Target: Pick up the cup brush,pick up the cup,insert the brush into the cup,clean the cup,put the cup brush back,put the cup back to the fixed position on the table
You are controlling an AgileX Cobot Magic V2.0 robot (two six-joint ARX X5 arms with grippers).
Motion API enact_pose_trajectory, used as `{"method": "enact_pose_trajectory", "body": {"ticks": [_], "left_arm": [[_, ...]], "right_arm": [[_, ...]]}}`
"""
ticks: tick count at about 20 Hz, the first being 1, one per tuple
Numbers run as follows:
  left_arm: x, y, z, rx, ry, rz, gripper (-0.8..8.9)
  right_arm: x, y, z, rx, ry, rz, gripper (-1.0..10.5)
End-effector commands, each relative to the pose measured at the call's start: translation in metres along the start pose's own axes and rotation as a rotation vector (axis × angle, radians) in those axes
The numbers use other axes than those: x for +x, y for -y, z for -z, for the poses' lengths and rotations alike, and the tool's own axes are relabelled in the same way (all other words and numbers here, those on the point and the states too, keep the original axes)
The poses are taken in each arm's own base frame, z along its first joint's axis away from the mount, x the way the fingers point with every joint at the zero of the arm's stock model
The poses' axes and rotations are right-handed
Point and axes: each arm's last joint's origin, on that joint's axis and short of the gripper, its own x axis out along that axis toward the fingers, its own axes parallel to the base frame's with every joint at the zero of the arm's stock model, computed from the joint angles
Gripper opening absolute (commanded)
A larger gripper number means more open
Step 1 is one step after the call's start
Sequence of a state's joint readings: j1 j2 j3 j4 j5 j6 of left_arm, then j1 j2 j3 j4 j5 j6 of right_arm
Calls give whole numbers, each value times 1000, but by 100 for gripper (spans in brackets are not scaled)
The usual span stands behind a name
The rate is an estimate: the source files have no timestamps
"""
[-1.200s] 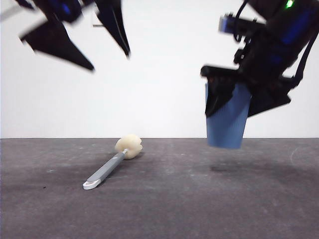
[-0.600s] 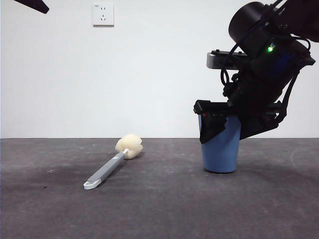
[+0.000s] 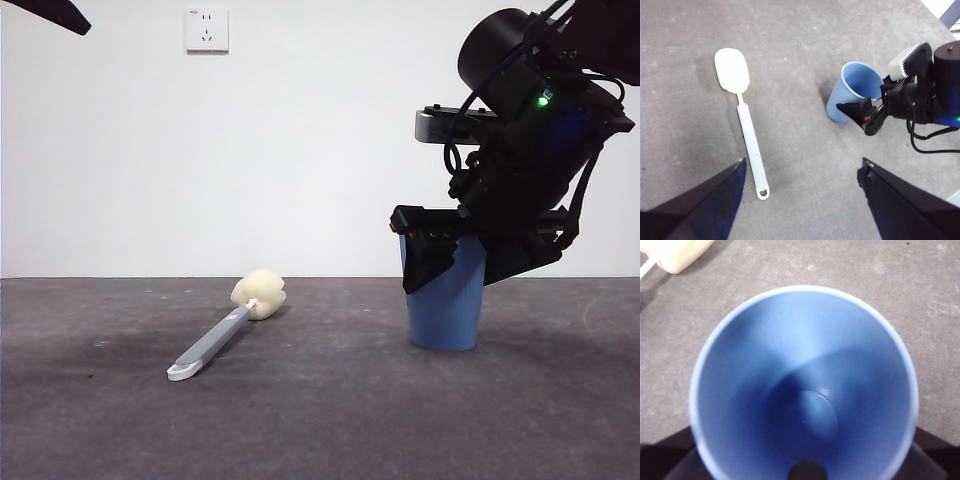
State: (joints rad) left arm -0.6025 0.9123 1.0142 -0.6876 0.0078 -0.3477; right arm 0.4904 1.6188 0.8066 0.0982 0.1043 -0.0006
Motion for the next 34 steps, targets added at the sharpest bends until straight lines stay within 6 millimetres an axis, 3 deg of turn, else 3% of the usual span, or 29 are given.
{"method": "enact_pose_trajectory", "body": {"ticks": [1, 3, 7, 11, 15, 19, 22, 23, 25, 26, 34], "left_arm": [[2, -1, 2, 12, -12, -8, 378], [2, -1, 2, 12, -12, -9, 378], [2, -1, 3, 12, -14, -11, 378], [2, -1, 4, 16, -23, -14, 378], [2, -2, 4, 89, -30, -15, 377], [2, -4, 10, 148, -93, -29, 377], [1, -5, 15, 187, -146, -36, 362], [1, -6, 16, 195, -159, -39, 282], [0, -6, 18, 194, -175, -44, -18], [0, -6, 18, 194, -179, -44, -6], [1, -6, 17, 194, -172, -50, -4]], "right_arm": [[3, -1, 5, -14, -21, 0, 434], [2, -1, 3, -11, -4, 0, 513], [-8, 0, -4, -8, 27, 1, 513], [-35, 3, -8, -10, 2, -1, 513], [-89, 0, -5, -27, -87, -31, 507], [-154, -6, 6, 19, -117, -174, 501], [-191, -8, 18, 63, -122, -277, 497], [-200, -8, 21, 68, -116, -303, 442], [-213, -8, 26, 68, -109, -363, 70], [-218, -7, 28, 68, -101, -373, -4], [-225, -5, 31, 126, -103, -362, 1]]}}
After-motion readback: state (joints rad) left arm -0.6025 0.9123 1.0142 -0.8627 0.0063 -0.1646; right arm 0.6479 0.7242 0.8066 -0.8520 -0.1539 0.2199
